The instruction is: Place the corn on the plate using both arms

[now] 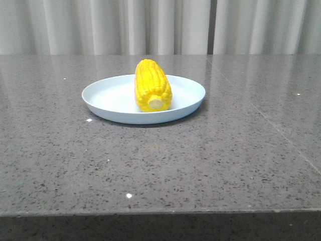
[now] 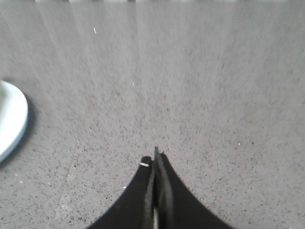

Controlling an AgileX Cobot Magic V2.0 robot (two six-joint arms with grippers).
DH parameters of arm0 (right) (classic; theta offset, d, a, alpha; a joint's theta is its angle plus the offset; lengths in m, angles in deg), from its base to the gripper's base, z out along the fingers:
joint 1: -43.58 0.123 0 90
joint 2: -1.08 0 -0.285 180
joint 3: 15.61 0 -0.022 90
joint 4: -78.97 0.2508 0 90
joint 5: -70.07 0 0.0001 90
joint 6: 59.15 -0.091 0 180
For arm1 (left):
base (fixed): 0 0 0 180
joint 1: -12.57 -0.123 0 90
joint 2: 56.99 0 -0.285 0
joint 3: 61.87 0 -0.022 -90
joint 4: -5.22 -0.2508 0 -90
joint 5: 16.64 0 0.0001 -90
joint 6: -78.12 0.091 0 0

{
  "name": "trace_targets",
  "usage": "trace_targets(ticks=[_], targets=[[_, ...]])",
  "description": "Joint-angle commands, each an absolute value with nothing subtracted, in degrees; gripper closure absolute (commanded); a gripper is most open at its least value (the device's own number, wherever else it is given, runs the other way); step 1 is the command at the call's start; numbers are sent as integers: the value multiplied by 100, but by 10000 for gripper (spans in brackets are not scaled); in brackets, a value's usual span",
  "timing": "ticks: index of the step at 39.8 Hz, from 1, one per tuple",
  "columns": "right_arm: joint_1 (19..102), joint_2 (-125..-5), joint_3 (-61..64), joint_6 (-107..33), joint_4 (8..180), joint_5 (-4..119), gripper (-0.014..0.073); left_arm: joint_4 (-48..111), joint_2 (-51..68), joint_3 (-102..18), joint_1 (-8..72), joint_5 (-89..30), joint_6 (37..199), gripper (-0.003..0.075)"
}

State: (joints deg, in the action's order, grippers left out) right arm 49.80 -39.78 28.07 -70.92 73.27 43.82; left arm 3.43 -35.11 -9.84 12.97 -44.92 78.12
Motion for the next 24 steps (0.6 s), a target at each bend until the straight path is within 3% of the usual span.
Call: trace_targets(ticks=[1, 12, 24], targets=[[4975, -3291, 3063, -7051, 7234, 4958, 656, 345, -3456, -1140, 1307, -4026, 7812, 741], [4975, -1878, 3710, -7056, 7246, 4959, 656, 345, -3456, -1140, 1307, -4026, 7812, 741], [4975, -1776, 3737, -7056, 7249, 4958, 656, 345, -3456, -1140, 1307, -4026, 7812, 741]])
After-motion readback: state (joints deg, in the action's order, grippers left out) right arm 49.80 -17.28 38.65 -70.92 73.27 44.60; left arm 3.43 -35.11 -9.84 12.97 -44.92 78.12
